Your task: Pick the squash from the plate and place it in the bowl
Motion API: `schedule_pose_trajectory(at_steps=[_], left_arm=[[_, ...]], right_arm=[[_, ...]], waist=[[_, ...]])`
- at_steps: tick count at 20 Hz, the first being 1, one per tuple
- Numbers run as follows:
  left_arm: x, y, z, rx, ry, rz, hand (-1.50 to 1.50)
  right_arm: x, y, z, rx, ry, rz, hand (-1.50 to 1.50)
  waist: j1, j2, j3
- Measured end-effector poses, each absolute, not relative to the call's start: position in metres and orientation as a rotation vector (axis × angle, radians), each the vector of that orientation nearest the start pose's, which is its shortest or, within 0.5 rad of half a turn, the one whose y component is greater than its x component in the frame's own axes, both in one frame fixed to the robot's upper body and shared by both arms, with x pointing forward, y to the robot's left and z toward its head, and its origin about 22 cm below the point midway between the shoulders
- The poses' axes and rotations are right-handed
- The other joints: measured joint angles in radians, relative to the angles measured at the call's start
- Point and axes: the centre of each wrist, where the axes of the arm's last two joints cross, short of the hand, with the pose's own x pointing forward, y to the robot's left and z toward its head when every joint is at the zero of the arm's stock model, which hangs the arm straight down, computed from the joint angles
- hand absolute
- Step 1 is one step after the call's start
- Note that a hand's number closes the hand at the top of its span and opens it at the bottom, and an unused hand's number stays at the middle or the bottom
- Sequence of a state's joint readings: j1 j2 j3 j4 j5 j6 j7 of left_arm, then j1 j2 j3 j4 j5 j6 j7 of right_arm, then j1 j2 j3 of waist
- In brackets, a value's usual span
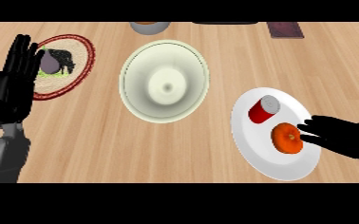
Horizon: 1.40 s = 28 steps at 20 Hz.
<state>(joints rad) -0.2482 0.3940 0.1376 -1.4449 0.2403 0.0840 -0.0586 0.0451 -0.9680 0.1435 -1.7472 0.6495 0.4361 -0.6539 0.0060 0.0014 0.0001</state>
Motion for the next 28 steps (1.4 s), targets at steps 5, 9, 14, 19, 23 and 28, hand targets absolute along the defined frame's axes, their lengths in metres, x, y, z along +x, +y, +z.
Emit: schedule_pose_trajectory(at_steps=[5,9,14,19,23,28], left_arm=[[0.296,0.329,0.083,0.238,-1.792,0.028,0.0],[0.297,0.327,0.086,0.235,-1.788,0.03,0.0],[0.3,0.327,0.088,0.238,-1.785,0.027,0.0],[0.298,0.328,0.086,0.245,-1.788,0.035,0.0],[0.298,0.333,0.084,0.246,-1.79,0.037,0.0],[0.296,0.326,0.079,0.232,-1.789,0.038,0.0]], right_arm=[[0.246,-0.363,0.107,-0.27,-1.372,1.884,-1.5],[0.257,-0.36,0.09,-0.268,-1.376,1.881,-1.5],[0.258,-0.359,0.074,-0.233,-1.41,1.887,-1.5],[0.262,-0.357,0.064,-0.225,-1.422,1.906,-1.5],[0.26,-0.345,0.055,-0.219,-1.393,1.928,-1.5],[0.27,-0.34,0.041,-0.223,-1.382,1.931,-1.5]], waist=[[0.001,0.0,0.0],[0.0,0.0,0.0],[-0.004,-0.001,0.0],[-0.004,-0.001,0.0],[-0.005,-0.001,0.0],[-0.004,-0.001,0.0]])
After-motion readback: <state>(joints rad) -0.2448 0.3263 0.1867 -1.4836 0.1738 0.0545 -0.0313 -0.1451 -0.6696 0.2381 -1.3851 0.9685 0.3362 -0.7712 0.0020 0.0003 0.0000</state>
